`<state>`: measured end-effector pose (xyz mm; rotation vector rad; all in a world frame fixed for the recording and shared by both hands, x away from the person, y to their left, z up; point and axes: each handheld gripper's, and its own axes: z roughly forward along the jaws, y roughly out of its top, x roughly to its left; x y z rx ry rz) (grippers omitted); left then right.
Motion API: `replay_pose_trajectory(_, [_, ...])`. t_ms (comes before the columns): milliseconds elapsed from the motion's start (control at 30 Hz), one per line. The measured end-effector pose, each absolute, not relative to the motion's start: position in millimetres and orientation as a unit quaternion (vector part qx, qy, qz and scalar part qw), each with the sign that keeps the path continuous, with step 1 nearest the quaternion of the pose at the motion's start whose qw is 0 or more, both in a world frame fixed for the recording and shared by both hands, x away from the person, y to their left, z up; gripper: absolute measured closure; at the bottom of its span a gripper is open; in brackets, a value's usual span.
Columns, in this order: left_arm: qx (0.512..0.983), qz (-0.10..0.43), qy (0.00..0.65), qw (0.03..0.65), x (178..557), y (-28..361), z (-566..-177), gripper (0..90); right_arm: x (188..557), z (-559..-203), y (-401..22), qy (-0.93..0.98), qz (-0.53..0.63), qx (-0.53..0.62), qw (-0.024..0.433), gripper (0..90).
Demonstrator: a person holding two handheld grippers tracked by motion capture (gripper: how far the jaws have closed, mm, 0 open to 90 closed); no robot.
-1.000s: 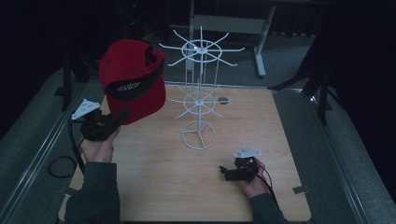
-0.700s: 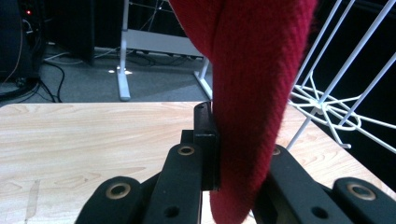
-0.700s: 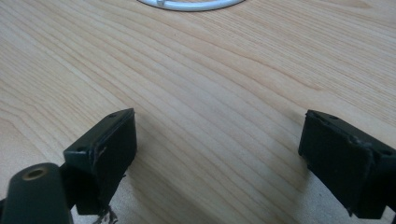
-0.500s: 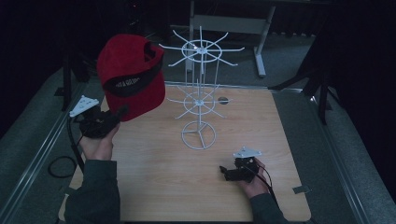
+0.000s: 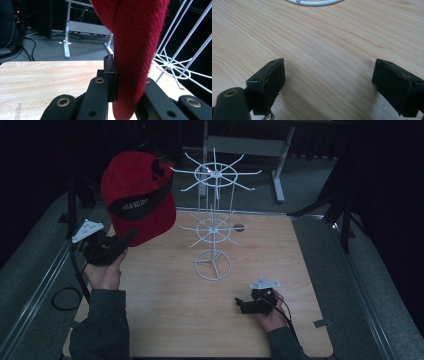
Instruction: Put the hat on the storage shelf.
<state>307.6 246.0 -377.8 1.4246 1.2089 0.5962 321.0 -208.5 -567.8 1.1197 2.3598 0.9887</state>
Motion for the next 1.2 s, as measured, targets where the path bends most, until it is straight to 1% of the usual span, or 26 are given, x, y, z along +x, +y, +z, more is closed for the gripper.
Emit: replay_pose_trajectory(1200, [0.595,0.289,0.492,0.566,301.7,241.0,-350.4,85.9,320.9,-567.8,-208.5,0.832,0.348,0.395,0.174,11.2])
